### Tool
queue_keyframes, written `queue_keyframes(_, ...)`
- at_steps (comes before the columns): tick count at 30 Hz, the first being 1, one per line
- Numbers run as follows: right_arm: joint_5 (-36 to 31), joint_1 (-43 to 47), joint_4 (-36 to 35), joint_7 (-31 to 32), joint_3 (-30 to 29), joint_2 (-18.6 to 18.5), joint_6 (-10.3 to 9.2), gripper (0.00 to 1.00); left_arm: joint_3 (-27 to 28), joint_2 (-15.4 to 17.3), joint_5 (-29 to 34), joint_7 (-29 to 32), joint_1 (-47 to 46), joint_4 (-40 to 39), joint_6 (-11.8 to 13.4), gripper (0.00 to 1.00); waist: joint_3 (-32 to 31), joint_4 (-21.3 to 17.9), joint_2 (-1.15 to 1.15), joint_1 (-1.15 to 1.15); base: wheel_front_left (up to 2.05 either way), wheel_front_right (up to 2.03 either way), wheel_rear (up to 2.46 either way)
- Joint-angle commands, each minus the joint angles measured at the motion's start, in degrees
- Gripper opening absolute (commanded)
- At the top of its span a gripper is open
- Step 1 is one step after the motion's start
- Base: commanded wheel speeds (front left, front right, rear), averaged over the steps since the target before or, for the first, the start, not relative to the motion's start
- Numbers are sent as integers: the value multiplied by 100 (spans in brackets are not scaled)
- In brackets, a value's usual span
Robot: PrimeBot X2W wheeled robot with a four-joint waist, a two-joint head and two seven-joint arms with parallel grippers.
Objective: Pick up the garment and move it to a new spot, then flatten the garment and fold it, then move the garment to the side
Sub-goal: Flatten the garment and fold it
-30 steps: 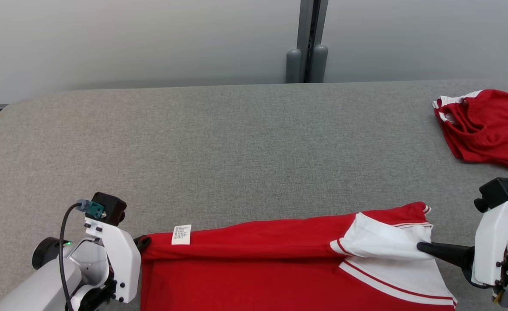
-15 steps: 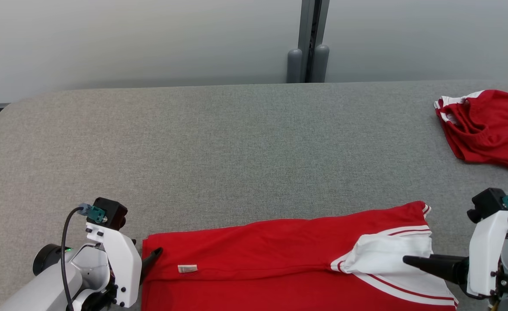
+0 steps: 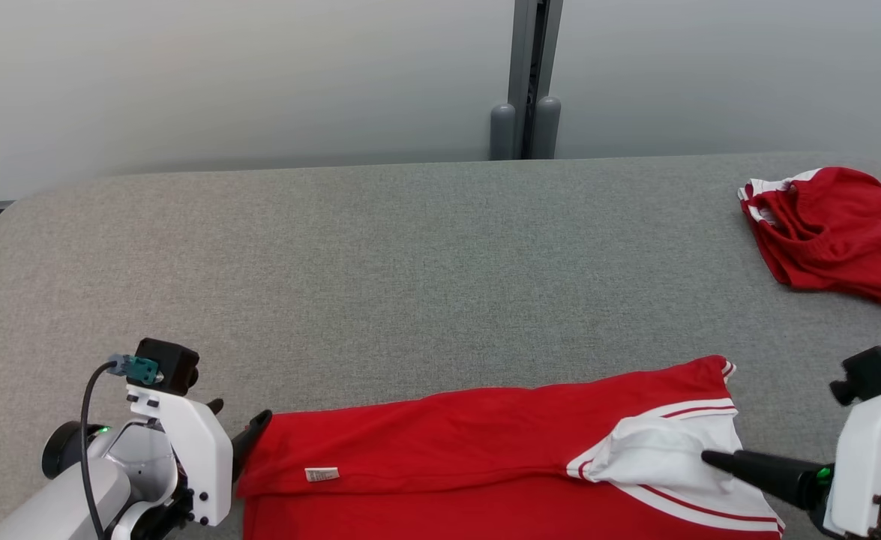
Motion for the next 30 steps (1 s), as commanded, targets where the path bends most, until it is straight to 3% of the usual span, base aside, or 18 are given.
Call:
queue_keyframes(1, 9, 77, -136, -252, -85, -99, 4, 100, 63, 35, 39, -103, 87, -77, 78, 100, -8, -8, 0, 0, 0, 0, 0)
queue_keyframes(11, -50, 361, -607, -2090, -541, -609, 4, 100, 402, -63, 164, -943, 269, -605, 565, 100, 91, -92, 0, 0, 0, 0, 0)
queue_keyframes(17, 99, 566, -312, -2768, -694, -751, 4, 100, 563, -107, 200, -1379, 487, -867, 847, 100, 113, -156, 0, 0, 0, 0, 0)
queue_keyframes(22, -65, 744, 304, -2900, -1234, -386, 5, 100, 758, -241, 235, -1935, 728, -1027, 1120, 100, 99, -194, 0, 0, 0, 0, 0)
queue_keyframes(30, -1197, 1536, 1049, -2893, -2581, 756, 4, 100, 979, -475, 366, -2737, 916, -972, 1344, 100, 116, -183, 0, 0, 0, 0, 0)
